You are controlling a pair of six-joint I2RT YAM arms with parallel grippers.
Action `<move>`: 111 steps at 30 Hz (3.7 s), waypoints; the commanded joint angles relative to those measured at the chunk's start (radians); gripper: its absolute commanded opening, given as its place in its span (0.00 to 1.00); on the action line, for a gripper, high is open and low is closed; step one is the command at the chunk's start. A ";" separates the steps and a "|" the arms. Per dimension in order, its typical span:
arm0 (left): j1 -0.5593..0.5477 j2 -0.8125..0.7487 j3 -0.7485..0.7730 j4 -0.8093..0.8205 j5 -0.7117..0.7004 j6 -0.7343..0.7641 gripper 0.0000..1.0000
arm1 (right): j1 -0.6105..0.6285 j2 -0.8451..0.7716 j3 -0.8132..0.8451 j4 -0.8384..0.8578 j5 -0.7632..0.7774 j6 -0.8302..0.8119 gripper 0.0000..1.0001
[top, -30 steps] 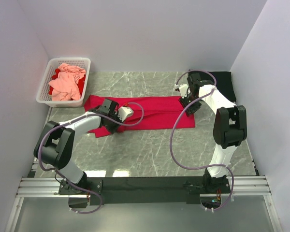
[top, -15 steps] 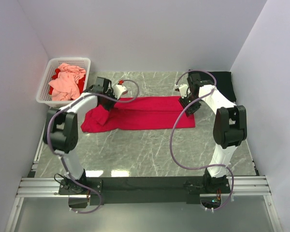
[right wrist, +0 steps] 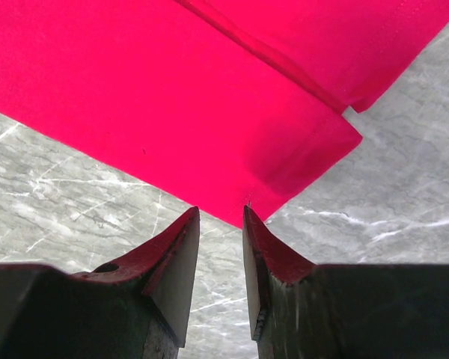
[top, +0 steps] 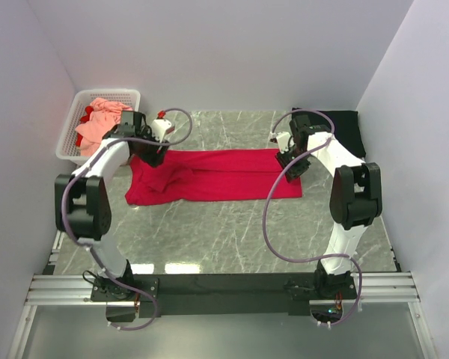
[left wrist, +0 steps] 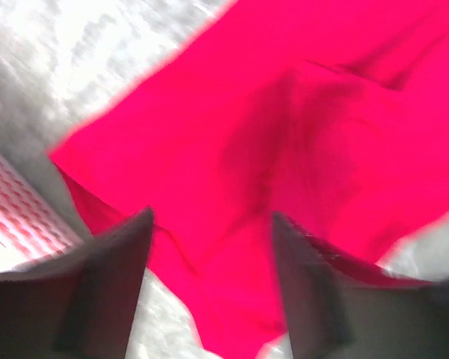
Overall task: Fold and stack the t-shirts
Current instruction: Fold the tshirt
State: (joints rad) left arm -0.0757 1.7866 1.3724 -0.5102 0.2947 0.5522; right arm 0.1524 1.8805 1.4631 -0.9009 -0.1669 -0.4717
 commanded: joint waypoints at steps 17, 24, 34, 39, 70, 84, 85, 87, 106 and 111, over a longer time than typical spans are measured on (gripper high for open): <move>-0.164 -0.075 -0.256 0.090 -0.290 -0.256 0.50 | 0.003 0.026 0.009 0.025 -0.010 0.012 0.37; -0.165 -0.052 -0.228 0.101 -0.374 -0.222 0.38 | 0.003 0.034 0.011 0.025 -0.006 0.007 0.37; -0.161 -0.030 -0.136 0.119 -0.408 -0.141 0.05 | 0.001 0.037 0.009 0.030 -0.006 0.005 0.37; -0.154 0.039 -0.073 0.124 -0.390 -0.095 0.01 | 0.003 0.040 0.009 0.030 -0.003 0.002 0.37; -0.016 0.078 0.109 0.059 0.058 -0.222 0.50 | 0.065 0.204 0.184 0.051 -0.085 0.090 0.31; -0.078 0.287 0.286 -0.044 0.253 -0.182 0.52 | 0.065 0.201 0.169 0.039 -0.080 0.096 0.31; -0.081 0.302 0.290 -0.044 0.251 -0.186 0.52 | 0.067 0.203 0.172 0.040 -0.080 0.093 0.31; -0.085 0.312 0.295 -0.039 0.236 -0.183 0.54 | 0.067 0.203 0.172 0.036 -0.082 0.091 0.31; -0.127 0.369 0.278 0.039 0.187 -0.202 0.43 | 0.067 0.207 0.161 0.036 -0.075 0.082 0.31; -0.125 0.309 0.243 0.044 0.185 -0.199 0.22 | 0.067 0.206 0.157 0.034 -0.072 0.076 0.31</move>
State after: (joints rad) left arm -0.1944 2.1590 1.6207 -0.4915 0.4698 0.3527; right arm 0.2199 2.0823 1.6043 -0.8616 -0.2375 -0.3862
